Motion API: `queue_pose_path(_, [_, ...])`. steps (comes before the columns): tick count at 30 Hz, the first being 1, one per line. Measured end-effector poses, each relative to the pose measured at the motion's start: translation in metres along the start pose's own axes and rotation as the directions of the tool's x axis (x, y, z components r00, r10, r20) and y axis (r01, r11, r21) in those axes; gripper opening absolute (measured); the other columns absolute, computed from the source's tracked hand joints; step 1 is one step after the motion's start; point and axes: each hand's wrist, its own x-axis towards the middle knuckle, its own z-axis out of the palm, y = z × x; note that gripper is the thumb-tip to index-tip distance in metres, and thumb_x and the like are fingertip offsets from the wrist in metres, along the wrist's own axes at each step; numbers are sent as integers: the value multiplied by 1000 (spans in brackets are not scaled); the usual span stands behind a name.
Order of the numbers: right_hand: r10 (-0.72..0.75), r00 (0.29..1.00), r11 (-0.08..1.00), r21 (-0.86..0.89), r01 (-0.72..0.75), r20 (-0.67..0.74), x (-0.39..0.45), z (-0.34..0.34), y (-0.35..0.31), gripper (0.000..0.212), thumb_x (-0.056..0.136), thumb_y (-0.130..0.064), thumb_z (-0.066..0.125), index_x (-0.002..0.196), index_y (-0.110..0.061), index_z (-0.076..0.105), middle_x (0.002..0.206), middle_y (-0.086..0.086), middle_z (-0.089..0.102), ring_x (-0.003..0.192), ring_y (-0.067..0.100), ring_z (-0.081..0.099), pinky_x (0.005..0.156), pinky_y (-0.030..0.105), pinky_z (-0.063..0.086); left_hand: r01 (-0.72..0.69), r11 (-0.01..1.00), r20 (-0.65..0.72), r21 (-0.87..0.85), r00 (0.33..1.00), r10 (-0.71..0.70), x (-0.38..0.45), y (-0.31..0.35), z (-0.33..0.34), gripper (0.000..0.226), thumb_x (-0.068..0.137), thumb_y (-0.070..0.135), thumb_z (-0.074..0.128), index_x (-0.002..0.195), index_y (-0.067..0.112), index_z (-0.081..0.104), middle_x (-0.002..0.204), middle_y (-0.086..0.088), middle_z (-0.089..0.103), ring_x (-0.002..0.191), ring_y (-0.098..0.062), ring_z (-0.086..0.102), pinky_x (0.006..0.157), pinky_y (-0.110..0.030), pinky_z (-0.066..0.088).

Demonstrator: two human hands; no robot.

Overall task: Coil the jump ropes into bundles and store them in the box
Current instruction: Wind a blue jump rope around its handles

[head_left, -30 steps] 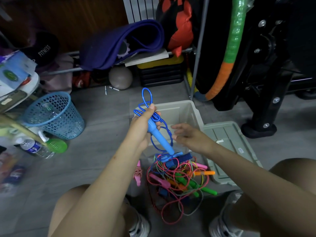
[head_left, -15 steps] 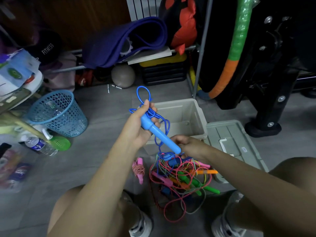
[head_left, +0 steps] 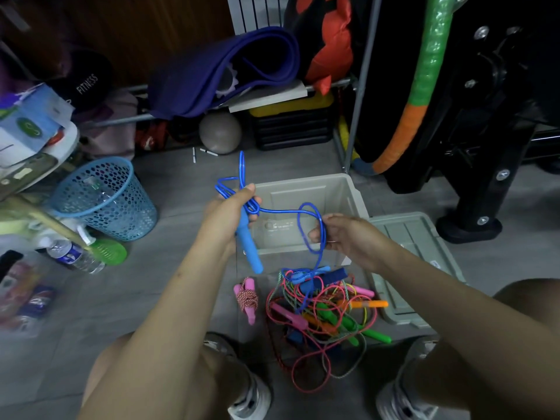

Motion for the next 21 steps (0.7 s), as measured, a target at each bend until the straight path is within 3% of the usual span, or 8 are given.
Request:
queue_pose_path(4, [17,997,986,163,-28,73,-8,-3,-14,25,99,-12,35,88,-9,56,64,2,52,60,16,55,66,25,46,-14,1000,-22,11,1000,15,3,-8,2,11,93,20,58,83,15,57,50,11,63,41,-3,50,44,-13,44])
queue_pose_path(11, [-25,995,973,229,2,97,-18,0,-18,20,99,-9,37,94,-10,56,75,2,56,61,16,55,65,31,52,134,861,85,-490,991,-106,-6,-17,19,20,98,21,49,78,16,50,56,7,58,43,-6,46,50,-17,42])
queue_pose_path(14, [-34,999,987,160,30,22,-19,4,-15,21,99,-10,38,90,-11,57,80,1,54,65,16,53,65,30,54,135,800,84,-584,991,-105,-7,-12,20,20,97,21,49,78,15,50,66,4,55,46,-7,46,55,-20,40])
queue_pose_path(17, [-54,998,994,90,55,-21,-18,7,-14,21,100,-10,39,87,-11,57,80,0,55,66,15,51,65,30,54,111,806,52,-582,994,-100,-6,-8,18,19,97,21,50,79,15,51,70,3,54,47,-7,45,55,-20,39])
queue_pose_path(21, [-256,956,936,-284,208,-144,-17,9,-16,23,99,-10,43,80,-16,55,70,-6,54,61,12,49,61,25,44,88,849,20,-522,996,-91,-1,2,13,17,95,20,53,78,18,52,67,4,56,43,-7,46,53,-21,36])
